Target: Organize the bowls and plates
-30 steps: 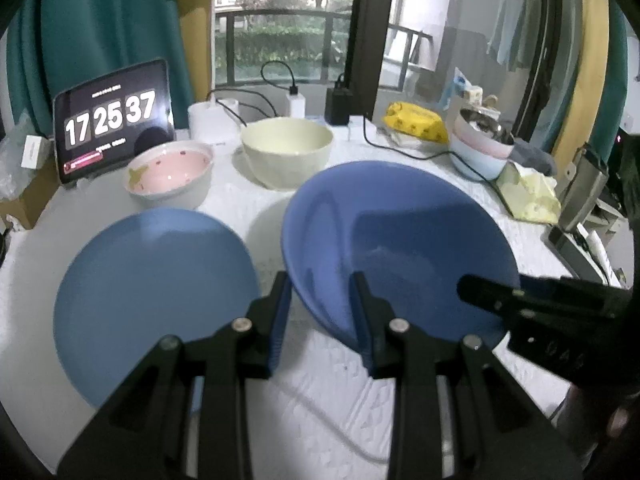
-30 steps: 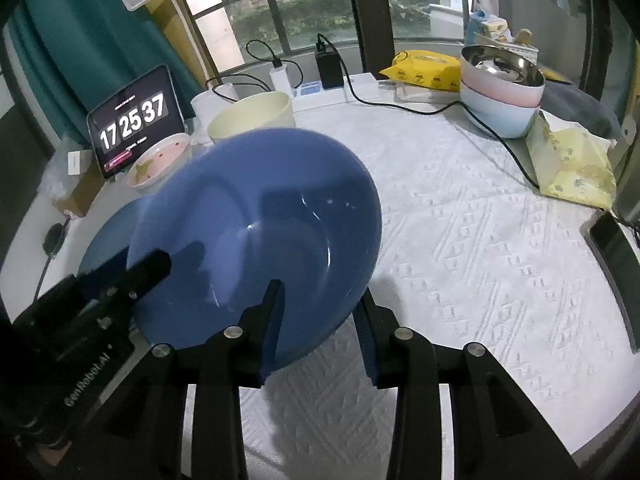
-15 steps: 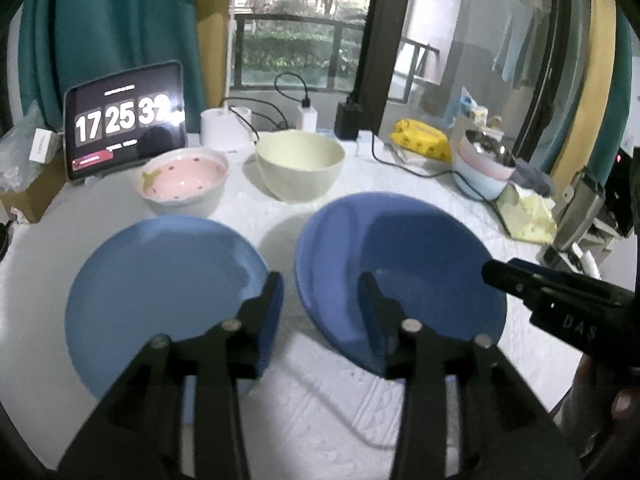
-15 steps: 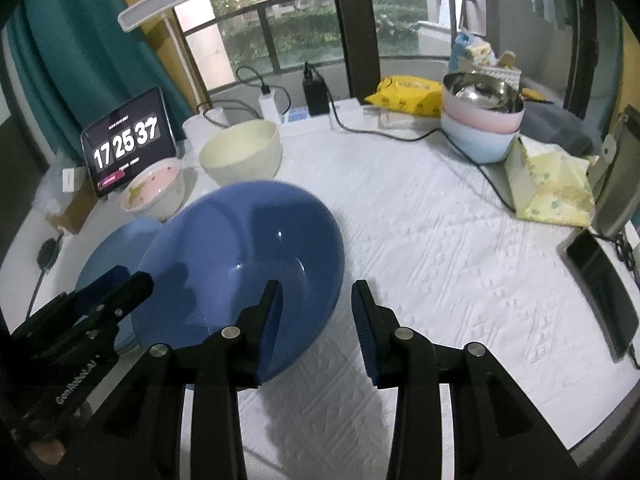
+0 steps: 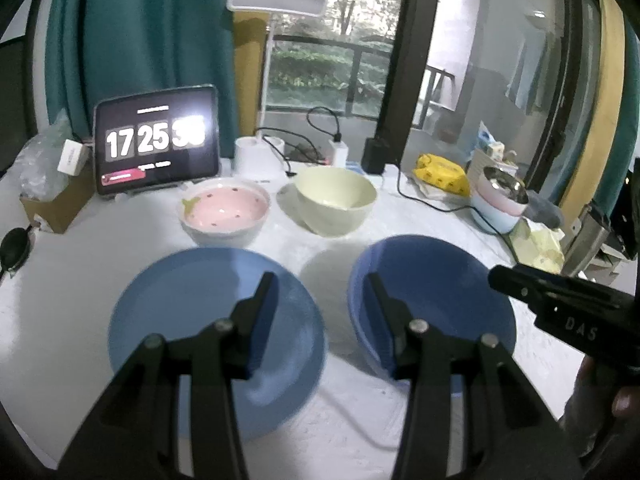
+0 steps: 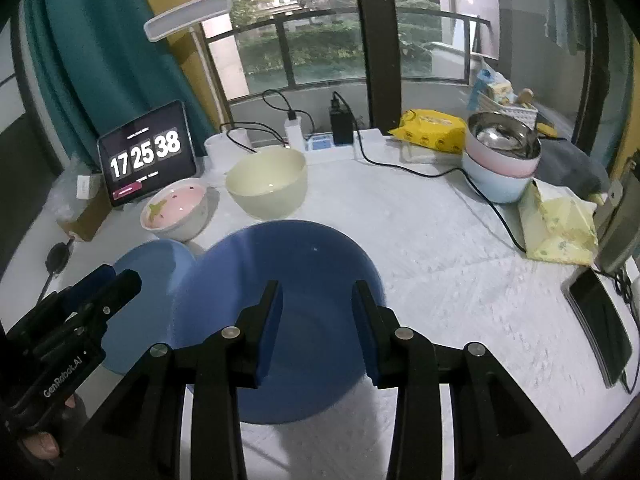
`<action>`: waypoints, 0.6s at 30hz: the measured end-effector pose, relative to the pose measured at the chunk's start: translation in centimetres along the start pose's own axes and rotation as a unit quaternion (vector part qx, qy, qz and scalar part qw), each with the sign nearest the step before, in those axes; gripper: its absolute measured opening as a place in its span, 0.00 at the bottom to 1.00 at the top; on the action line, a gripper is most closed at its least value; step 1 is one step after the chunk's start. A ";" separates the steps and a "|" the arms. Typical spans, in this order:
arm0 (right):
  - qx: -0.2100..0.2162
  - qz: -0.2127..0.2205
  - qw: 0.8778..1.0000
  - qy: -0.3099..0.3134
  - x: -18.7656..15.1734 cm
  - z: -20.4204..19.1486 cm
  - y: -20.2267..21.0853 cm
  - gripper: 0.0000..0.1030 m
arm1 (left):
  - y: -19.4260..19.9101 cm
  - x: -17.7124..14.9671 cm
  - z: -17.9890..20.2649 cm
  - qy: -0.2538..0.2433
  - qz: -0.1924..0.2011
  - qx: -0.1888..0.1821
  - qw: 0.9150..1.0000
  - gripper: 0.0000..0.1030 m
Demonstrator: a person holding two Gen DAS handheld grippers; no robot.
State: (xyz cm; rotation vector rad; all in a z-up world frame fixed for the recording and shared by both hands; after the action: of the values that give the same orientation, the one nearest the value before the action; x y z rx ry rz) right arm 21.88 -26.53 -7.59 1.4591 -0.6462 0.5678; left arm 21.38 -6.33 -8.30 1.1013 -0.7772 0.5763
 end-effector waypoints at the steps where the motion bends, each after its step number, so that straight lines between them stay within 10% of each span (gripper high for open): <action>1: 0.002 0.002 1.000 0.003 0.2 -0.4 0.0 0.37 | 0.1 0.2 -0.3 0.001 0.002 0.002 1.000 0.44; 18: 0.030 0.026 0.998 0.048 3.3 -6.5 0.1 0.37 | 1.6 2.9 -5.9 0.018 0.039 0.037 0.998 0.44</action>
State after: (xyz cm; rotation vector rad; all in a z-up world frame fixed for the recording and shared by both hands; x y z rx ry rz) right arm 24.47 -20.12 -5.21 1.4645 -0.5979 0.6992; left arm 23.47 -0.17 -6.57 1.1303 -0.7749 0.6933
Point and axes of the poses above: each gripper's, at about its wrist camera, not at the fingertips, and y roughly against the way its jaws point, z to its right, x to its top, the point moved 1 cm from there along -y, roughly the way its jaws point, and after that the axes turned 10 degrees about -x, right-handed, at the moved point
